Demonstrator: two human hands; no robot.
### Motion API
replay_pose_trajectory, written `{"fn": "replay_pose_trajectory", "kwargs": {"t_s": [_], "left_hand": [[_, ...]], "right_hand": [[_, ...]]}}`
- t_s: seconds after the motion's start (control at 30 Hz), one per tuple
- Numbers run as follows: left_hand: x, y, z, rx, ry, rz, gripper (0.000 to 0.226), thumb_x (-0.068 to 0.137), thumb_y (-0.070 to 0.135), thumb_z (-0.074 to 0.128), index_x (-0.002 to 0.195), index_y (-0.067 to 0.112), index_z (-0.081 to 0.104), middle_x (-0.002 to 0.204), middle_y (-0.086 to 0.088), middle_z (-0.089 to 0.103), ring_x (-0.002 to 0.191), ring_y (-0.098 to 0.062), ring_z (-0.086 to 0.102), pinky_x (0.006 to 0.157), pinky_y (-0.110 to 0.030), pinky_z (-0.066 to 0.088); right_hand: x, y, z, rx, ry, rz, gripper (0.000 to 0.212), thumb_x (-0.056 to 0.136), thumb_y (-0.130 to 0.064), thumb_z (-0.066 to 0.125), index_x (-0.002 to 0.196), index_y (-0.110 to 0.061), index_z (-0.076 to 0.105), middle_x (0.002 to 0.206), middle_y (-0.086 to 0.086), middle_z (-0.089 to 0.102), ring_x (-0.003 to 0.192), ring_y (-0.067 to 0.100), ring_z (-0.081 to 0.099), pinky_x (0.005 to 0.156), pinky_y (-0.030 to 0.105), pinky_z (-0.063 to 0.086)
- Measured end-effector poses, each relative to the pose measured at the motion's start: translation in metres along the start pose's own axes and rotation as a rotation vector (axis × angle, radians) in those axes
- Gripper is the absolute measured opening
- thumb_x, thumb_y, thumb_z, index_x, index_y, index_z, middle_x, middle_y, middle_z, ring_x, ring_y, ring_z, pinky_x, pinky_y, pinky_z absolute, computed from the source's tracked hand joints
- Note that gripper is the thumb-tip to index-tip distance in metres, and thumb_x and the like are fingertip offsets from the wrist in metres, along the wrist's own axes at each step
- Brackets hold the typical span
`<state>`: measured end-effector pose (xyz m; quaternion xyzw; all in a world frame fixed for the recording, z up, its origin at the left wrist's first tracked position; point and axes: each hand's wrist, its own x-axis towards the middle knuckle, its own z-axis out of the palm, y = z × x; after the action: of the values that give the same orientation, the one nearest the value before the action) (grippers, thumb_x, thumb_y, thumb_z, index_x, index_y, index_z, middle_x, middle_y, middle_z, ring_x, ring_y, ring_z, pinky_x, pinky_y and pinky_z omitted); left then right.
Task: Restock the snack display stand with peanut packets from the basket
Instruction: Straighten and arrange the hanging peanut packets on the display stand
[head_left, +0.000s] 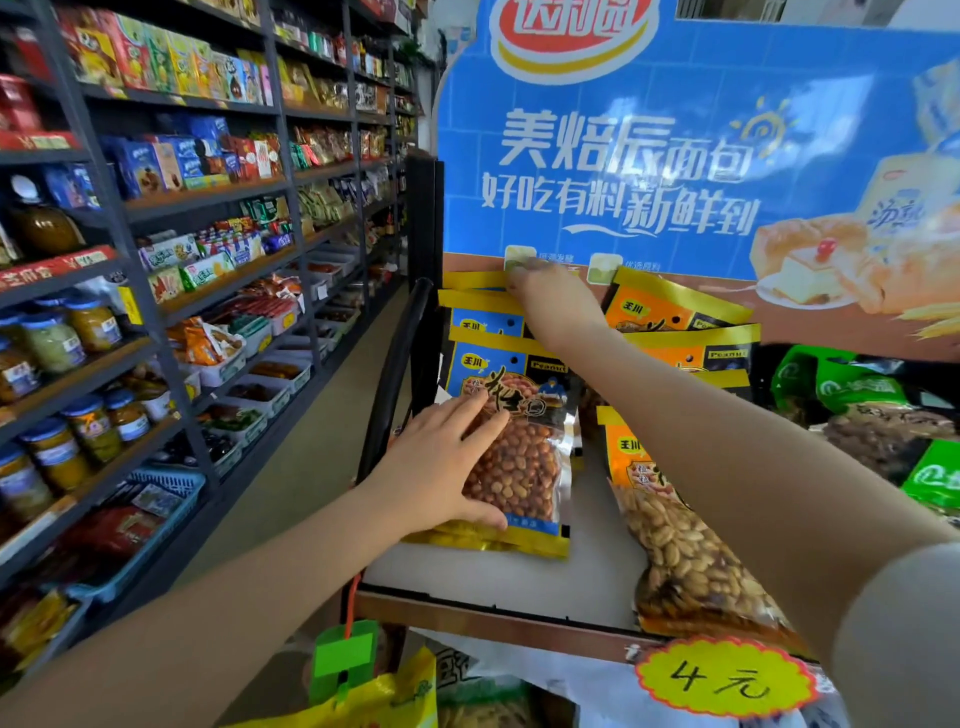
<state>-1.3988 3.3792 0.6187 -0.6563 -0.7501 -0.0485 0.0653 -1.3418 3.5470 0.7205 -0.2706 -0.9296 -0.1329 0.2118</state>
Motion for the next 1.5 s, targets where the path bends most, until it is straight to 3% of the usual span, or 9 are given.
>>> {"fn": "replay_pose_trajectory", "kwargs": {"t_s": [0.23,0.33,0.47,0.6,0.9,1.07,1.3,1.4,1.5], "left_hand": [[-0.004,-0.001,0.003,-0.044,0.018,0.012,0.104,0.07,0.073,0.052,0.147,0.025,0.0,0.157,-0.001,-0.007,0.144,-0.019,-0.003,0.116,-0.04,0.008],[-0.003,0.0,0.004,-0.069,0.041,0.027,0.103,0.068,0.079,0.04,0.147,0.024,0.001,0.157,-0.001,-0.005,0.144,-0.021,-0.003,0.116,-0.042,0.007],[0.003,0.014,-0.003,-0.123,0.062,0.113,0.096,0.067,0.072,0.017,0.146,0.019,0.017,0.156,-0.002,0.011,0.144,-0.021,0.009,0.116,-0.04,0.012],[0.006,0.046,-0.01,-0.212,0.198,0.21,0.064,0.086,0.052,0.044,0.135,0.011,0.043,0.143,-0.005,0.042,0.134,-0.023,0.035,0.11,-0.033,0.027],[0.005,0.123,0.004,-0.254,-0.043,0.163,0.082,0.081,0.065,0.044,0.147,0.03,0.01,0.157,0.009,0.002,0.143,-0.012,0.011,0.112,-0.033,0.025],[0.016,0.139,0.017,-0.22,-0.117,0.15,0.078,0.079,0.064,0.049,0.142,0.047,0.005,0.155,0.009,-0.017,0.144,-0.019,0.004,0.115,-0.042,0.024],[0.024,0.153,0.018,-0.294,-0.202,-0.017,0.1,0.072,0.062,0.063,0.143,0.045,-0.007,0.15,0.014,-0.032,0.144,-0.018,-0.003,0.114,-0.043,0.022],[0.028,0.164,0.019,-0.337,-0.211,-0.024,0.106,0.074,0.055,0.066,0.145,0.037,-0.011,0.147,0.01,-0.039,0.144,-0.017,-0.004,0.113,-0.037,0.022],[0.036,0.173,0.02,-0.344,-0.155,-0.048,0.106,0.079,0.049,0.064,0.144,0.034,-0.018,0.143,0.004,-0.046,0.144,-0.02,-0.003,0.111,-0.035,0.024]], "right_hand": [[-0.025,0.017,-0.004,0.047,0.183,0.058,0.035,0.092,-0.008,0.048,0.127,-0.005,0.049,0.125,0.019,0.05,0.113,0.037,0.048,0.087,0.044,0.043],[-0.056,0.047,-0.009,0.232,0.202,0.068,0.023,0.092,-0.008,0.047,0.108,-0.001,0.062,0.103,0.022,0.059,0.095,0.038,0.056,0.075,0.042,0.046],[-0.104,0.087,-0.013,0.196,-0.008,0.128,0.023,0.094,-0.009,0.046,0.108,-0.004,0.063,0.108,0.018,0.064,0.1,0.036,0.06,0.081,0.039,0.046],[-0.122,0.105,-0.008,0.142,-0.375,0.134,0.037,0.097,-0.023,0.043,0.132,-0.012,0.048,0.137,0.012,0.05,0.126,0.031,0.046,0.101,0.04,0.038],[-0.123,0.136,-0.005,-0.024,-0.456,0.027,0.026,0.092,-0.031,0.051,0.108,-0.013,0.061,0.115,0.013,0.058,0.105,0.033,0.056,0.081,0.043,0.05],[-0.122,0.143,0.003,0.08,-0.309,-0.17,0.027,0.09,-0.027,0.056,0.108,-0.007,0.06,0.136,0.015,0.042,0.122,0.035,0.04,0.099,0.048,0.04],[-0.11,0.137,0.007,0.269,-0.315,-0.206,0.04,0.091,-0.027,0.055,0.122,-0.006,0.039,0.074,0.004,0.053,0.075,0.029,0.054,0.062,0.038,0.042],[-0.107,0.146,0.006,0.182,-0.352,-0.216,0.042,0.092,-0.029,0.055,0.123,-0.002,0.046,0.105,0.017,0.062,0.099,0.035,0.06,0.079,0.041,0.049],[-0.1,0.155,-0.001,0.289,-0.313,-0.191,0.02,0.091,-0.022,0.055,0.098,-0.003,0.055,0.094,0.017,0.056,0.1,0.035,0.057,0.074,0.033,0.038]]}}
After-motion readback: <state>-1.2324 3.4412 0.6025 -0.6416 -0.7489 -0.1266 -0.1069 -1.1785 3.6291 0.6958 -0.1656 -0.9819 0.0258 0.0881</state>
